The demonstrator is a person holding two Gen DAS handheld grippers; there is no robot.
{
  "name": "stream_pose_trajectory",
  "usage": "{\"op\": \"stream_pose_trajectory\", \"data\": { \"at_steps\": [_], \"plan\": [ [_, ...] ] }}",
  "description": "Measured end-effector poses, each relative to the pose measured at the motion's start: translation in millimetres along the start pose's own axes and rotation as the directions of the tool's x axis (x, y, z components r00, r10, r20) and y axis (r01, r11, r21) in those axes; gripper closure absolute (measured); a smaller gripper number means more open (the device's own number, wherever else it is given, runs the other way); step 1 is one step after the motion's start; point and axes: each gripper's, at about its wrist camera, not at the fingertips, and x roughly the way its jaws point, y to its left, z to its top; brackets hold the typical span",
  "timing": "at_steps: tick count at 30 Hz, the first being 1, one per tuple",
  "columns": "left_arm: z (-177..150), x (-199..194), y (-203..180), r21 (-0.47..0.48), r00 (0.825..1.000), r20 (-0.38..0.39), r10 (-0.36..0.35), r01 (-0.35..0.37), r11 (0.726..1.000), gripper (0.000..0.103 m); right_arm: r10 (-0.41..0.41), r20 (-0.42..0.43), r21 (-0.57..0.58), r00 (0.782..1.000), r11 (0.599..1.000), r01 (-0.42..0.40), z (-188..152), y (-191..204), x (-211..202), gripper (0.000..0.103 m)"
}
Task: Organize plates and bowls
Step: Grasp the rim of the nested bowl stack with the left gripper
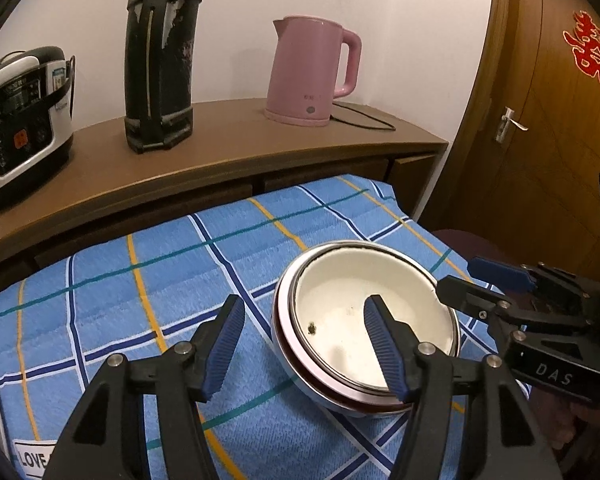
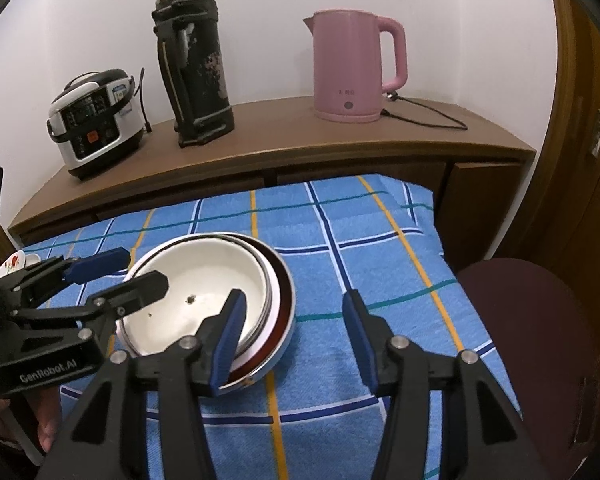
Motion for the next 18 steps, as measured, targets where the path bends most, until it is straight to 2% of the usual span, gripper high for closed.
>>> {"op": "stream_pose_trajectory", "data": {
  "at_steps": [8,13,14,15,17,18],
  "plan": [
    [-4.0,14.5,3.0,-0.013,0.997,-0.071,-0.007,0.006,1.000,0.039,0.057,-0.055,0.031,0.997,0.998,-0.056,-3.4,-2.6,19.1,0.053],
    [-6.9,16.9,5.3,-0.033,0.996,-0.085,-0.033,0.030,0.999,0.039,0.085,-0.073,0.052,0.994,0.995,-0.081,-4.0,-1.7,27.3,0.055],
    [-7.0,17.0,5.5,-0.034,0.995,-0.087,-0.038,0.035,0.999,0.039,0.089,-0.075,0.051,0.993,0.995,-0.085,-4.2,-1.0,28.4,0.059],
    [-7.2,17.9,6.0,-0.039,0.994,-0.093,-0.052,0.048,0.998,0.039,0.098,-0.079,0.048,0.992,0.994,-0.095,-4.6,1.1,29.6,0.069],
    [-8.9,20.0,5.4,-0.047,0.991,-0.105,-0.085,0.081,0.996,0.046,0.082,-0.069,0.036,0.994,0.996,-0.080,-4.9,4.0,28.6,0.075],
    [-10.0,20.7,3.0,-0.037,0.991,-0.110,-0.074,0.070,0.997,0.050,0.078,-0.067,0.035,0.995,0.996,-0.076,-5.1,4.9,28.3,0.076]
  ]
}}
